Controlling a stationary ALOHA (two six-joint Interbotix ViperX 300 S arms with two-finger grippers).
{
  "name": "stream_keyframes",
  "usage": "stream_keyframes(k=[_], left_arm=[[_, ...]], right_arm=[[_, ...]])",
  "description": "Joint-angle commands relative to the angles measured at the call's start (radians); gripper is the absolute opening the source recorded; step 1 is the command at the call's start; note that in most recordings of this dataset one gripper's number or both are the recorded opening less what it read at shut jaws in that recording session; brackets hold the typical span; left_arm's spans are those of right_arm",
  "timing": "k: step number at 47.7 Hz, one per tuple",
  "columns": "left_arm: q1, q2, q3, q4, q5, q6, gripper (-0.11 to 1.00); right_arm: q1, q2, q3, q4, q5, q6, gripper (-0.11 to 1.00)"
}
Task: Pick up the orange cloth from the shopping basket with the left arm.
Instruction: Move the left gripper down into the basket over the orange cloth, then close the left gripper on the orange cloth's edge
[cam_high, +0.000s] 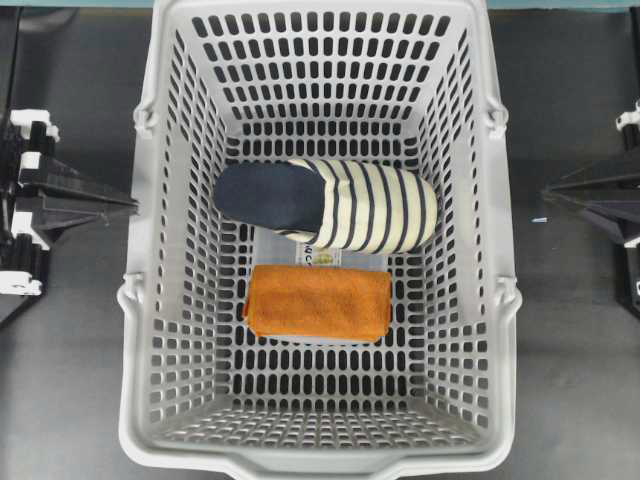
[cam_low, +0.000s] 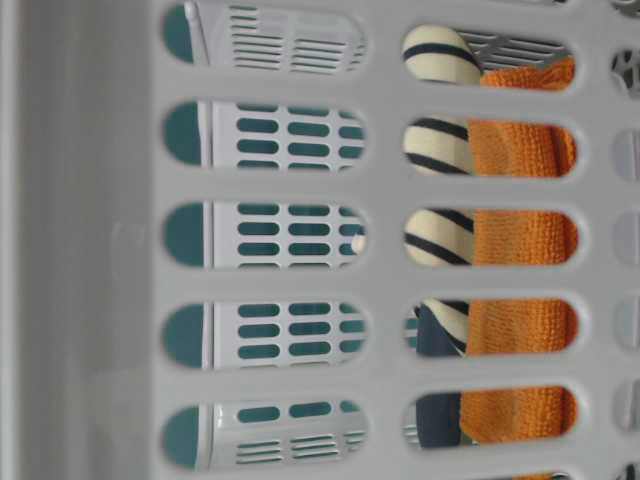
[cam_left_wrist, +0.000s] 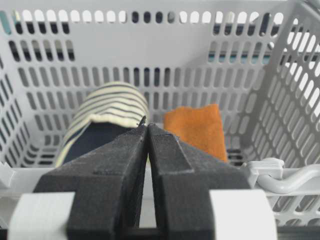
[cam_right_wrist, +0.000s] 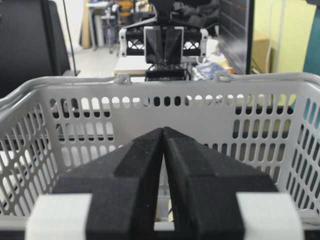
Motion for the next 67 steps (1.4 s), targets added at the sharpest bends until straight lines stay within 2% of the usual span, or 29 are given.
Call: stream_keyframes(k=[1, 4, 7, 14, 24, 34, 42, 55, 58, 60, 67], left_arm=[[0.002, 0.014, -0.071, 0.040, 0.064, -0.031, 0.06], [0.002, 0.028, -0.115, 0.040, 0.143, -0.049, 0.01], [0.002, 0.051, -0.175, 0.040, 0.253, -0.064, 0.00], [0.000, 0.132, -0.318, 0.040, 0.472, -0.066, 0.00], [-0.018, 0.360, -0.592, 0.040, 0.727, -0.051, 0.00], [-0.052, 0.597, -0.799, 0.041, 0.933, -0.051, 0.00], [-0.084, 0.758, -0.940, 0.040, 1.062, -0.058, 0.00], [-0.103, 0.894, -1.029, 0.041, 1.094, -0.078, 0.01], [-0.107, 0.920, -1.040, 0.040, 1.094, -0.089, 0.07], [-0.109, 0.936, -1.048, 0.041, 1.094, -0.098, 0.15], [-0.115, 0.991, -1.075, 0.040, 1.098, -0.135, 0.59]], right_arm=[[0.005, 0.011, -0.011, 0.002, -0.008, 0.008, 0.00], [0.009, 0.011, -0.008, 0.005, -0.008, 0.008, 0.05], [0.014, 0.009, -0.008, 0.005, -0.008, 0.008, -0.02], [0.018, 0.011, -0.006, 0.005, -0.008, 0.006, -0.02], [0.017, 0.009, -0.003, 0.006, -0.005, 0.006, -0.02], [0.018, 0.005, 0.000, 0.006, -0.003, 0.006, -0.02], [0.020, 0.002, 0.000, 0.005, -0.003, 0.006, -0.02], [0.021, -0.006, 0.002, 0.005, -0.003, 0.006, -0.02], [0.026, -0.006, 0.002, 0.005, -0.003, 0.006, -0.02], [0.029, -0.006, 0.002, 0.005, -0.003, 0.006, -0.02], [0.035, -0.008, 0.002, 0.005, -0.003, 0.005, -0.02]])
